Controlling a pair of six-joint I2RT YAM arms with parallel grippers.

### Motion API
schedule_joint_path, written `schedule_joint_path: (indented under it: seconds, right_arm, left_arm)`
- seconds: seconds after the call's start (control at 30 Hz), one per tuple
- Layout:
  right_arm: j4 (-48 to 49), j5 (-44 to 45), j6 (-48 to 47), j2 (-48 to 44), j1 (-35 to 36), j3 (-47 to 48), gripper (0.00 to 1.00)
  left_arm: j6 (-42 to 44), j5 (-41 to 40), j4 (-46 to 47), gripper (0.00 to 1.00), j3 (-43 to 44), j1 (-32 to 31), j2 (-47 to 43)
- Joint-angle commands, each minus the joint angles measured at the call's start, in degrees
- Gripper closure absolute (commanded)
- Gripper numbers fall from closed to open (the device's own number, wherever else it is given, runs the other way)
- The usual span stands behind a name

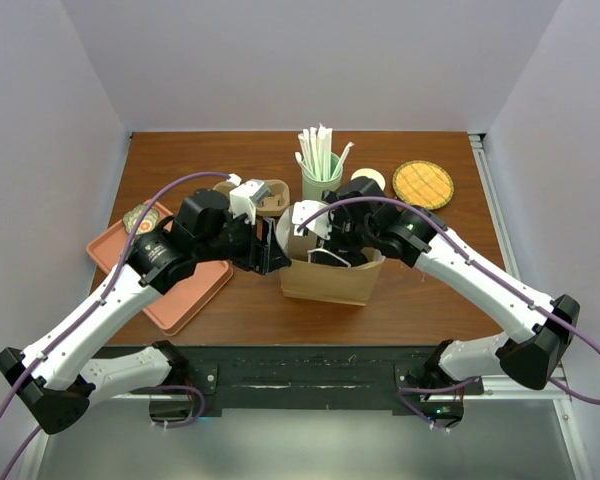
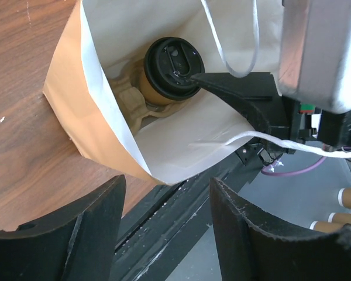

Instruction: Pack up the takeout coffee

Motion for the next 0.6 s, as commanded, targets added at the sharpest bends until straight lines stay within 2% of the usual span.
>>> schedule_joint_path:
  seconds: [0.0,0.57]
  right_arm:
    - [0.74,-0.19,0.99,-0.95,-0.49,2.53,0.04]
    - [0.39,1.31,0.38,-2.35,-1.37,4.29,0.04]
  left_arm:
    - [1.61,-0.89,0.39,0.36,2.34,-0.12,-0.18]
    - [0.91,-1.95,1.27,0.34,5.59,-0.12,0.44]
